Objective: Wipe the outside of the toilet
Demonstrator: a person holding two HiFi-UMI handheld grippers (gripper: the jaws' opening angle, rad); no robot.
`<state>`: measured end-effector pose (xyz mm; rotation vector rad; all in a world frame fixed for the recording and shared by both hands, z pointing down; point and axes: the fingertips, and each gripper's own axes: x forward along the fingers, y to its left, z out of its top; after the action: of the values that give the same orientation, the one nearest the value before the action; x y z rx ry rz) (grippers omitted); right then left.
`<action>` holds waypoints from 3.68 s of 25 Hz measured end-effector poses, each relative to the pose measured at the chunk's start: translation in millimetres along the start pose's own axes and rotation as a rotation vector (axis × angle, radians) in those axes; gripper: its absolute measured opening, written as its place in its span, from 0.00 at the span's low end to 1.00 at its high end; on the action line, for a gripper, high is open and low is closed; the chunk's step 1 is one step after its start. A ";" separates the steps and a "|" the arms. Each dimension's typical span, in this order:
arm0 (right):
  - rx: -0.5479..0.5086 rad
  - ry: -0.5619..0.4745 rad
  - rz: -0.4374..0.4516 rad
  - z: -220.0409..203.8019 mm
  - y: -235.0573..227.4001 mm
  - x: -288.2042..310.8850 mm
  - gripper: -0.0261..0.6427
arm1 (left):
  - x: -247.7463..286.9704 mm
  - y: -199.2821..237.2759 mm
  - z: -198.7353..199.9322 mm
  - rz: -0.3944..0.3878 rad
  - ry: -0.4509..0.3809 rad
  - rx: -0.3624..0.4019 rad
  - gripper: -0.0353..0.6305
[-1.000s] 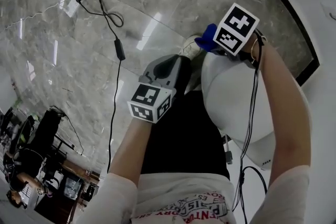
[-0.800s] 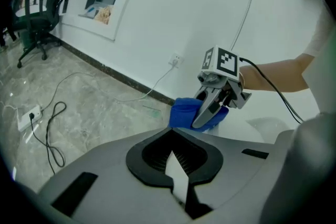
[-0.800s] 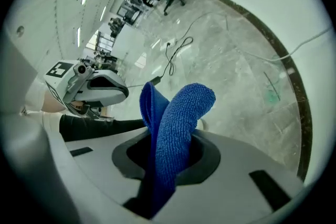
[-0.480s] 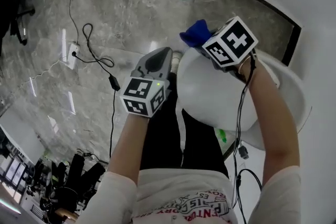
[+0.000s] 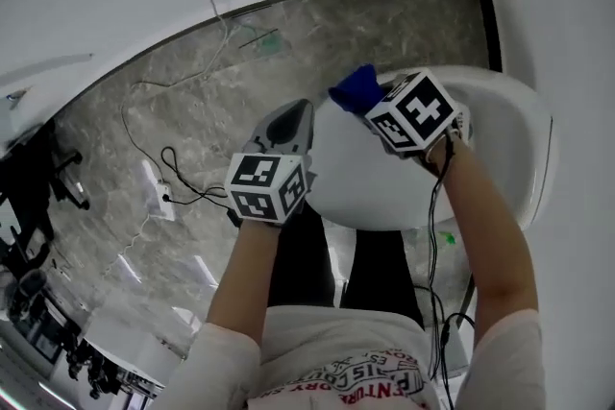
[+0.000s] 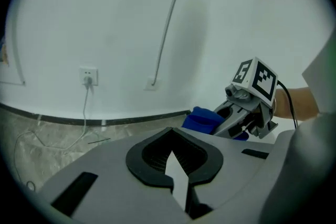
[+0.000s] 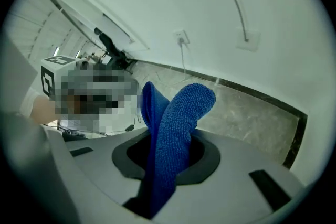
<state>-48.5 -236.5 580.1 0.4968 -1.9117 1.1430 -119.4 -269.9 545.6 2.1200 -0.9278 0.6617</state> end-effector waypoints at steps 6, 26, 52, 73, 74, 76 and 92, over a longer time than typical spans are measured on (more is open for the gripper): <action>0.251 -0.241 -0.110 -18.0 -25.7 -55.2 0.15 | 30.6 -68.9 15.2 -0.214 0.126 0.204 0.06; 0.706 -0.744 -0.604 -306.6 19.2 -306.4 0.15 | 15.2 -428.1 -24.0 -0.689 0.150 0.827 0.06; 1.135 -0.870 -0.846 -543.5 -25.9 -207.6 0.15 | 51.5 -491.5 -213.4 -0.835 0.418 0.973 0.06; 1.324 -0.960 -0.801 -541.8 6.3 -68.0 0.15 | 39.0 -433.4 -310.5 -0.968 0.635 1.140 0.06; 1.330 -0.958 -0.794 -539.0 8.4 -60.5 0.15 | 37.8 -428.9 -313.1 -0.974 0.643 1.149 0.06; 1.343 -0.957 -0.778 -534.0 13.2 -45.1 0.15 | 34.2 -421.4 -318.1 -0.989 0.654 1.170 0.06; 1.414 -0.976 -0.688 -490.4 59.0 63.4 0.15 | 4.3 -378.6 -352.2 -1.085 0.691 1.275 0.06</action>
<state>97.7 219.3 717.3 2.5783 -0.9674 1.7317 119.3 184.2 609.8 2.5170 1.3094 1.3713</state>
